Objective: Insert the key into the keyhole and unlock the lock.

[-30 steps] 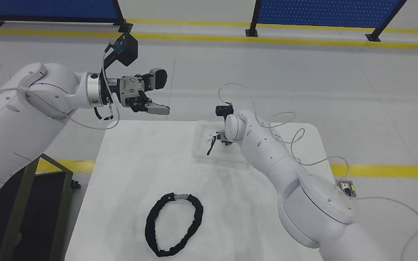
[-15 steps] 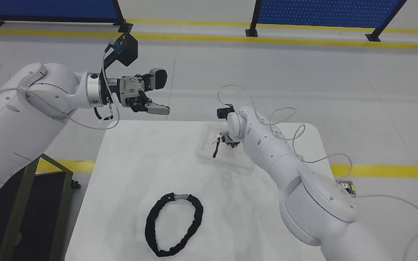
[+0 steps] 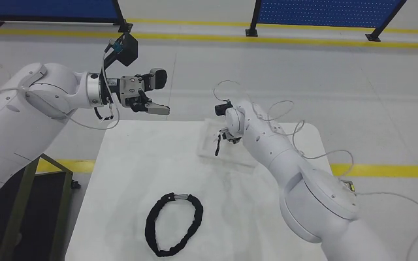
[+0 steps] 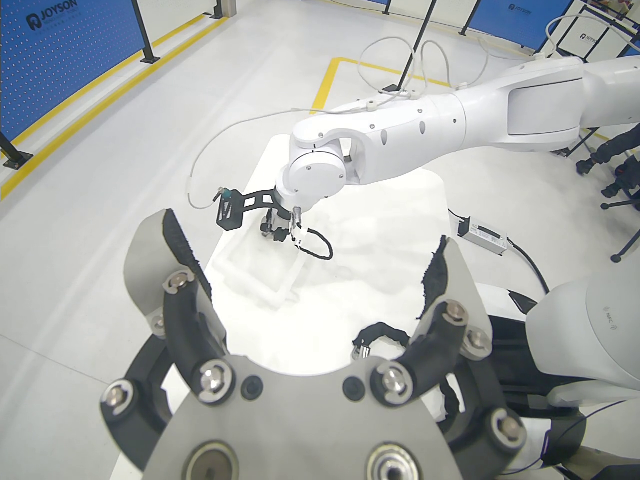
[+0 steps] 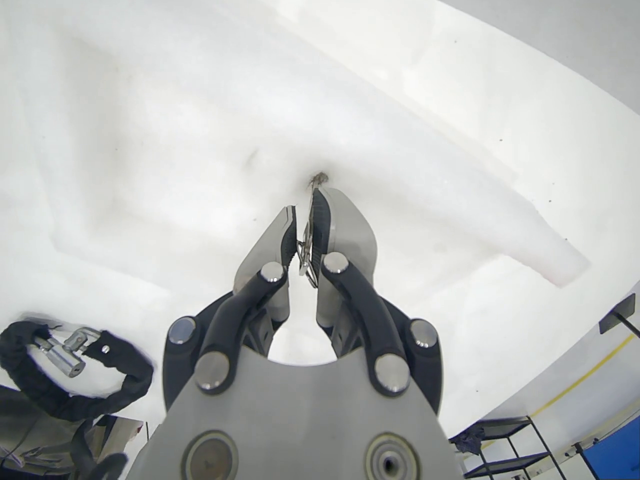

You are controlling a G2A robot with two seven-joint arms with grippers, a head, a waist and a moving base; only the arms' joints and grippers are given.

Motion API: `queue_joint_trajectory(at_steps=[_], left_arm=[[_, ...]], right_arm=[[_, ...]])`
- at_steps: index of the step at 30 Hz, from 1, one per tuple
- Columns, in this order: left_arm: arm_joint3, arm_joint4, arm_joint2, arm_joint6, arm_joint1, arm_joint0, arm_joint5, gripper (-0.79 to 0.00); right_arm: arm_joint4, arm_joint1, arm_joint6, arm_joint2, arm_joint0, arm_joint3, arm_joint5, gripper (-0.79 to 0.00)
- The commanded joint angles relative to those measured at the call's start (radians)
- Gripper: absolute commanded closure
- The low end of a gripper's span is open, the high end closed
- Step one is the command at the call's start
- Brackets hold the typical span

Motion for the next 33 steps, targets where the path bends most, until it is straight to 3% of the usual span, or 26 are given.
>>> queue_joint_trajectory(at_steps=[1,5,14,25,33], left_arm=[[0.000,0.000,0.000,0.000,0.000,0.000,0.000,-0.785],[0.000,0.000,0.000,0.000,0.000,0.000,0.000,-0.785],[0.000,0.000,0.000,0.000,0.000,0.000,0.000,-0.785],[0.000,0.000,0.000,0.000,0.000,0.000,0.000,-0.785],[0.000,0.000,0.000,0.000,0.000,0.000,0.000,-0.785]], right_arm=[[0.065,0.010,0.005,0.036,0.006,0.017,-0.079,0.000],[0.149,0.029,-0.014,0.088,0.011,0.058,-0.154,0.000],[0.174,0.048,-0.049,0.121,-0.007,0.034,-0.164,0.000],[0.268,0.094,0.103,0.191,-0.005,-0.011,-0.400,0.000],[0.334,0.151,0.261,0.251,-0.025,-0.107,-0.607,0.000]])
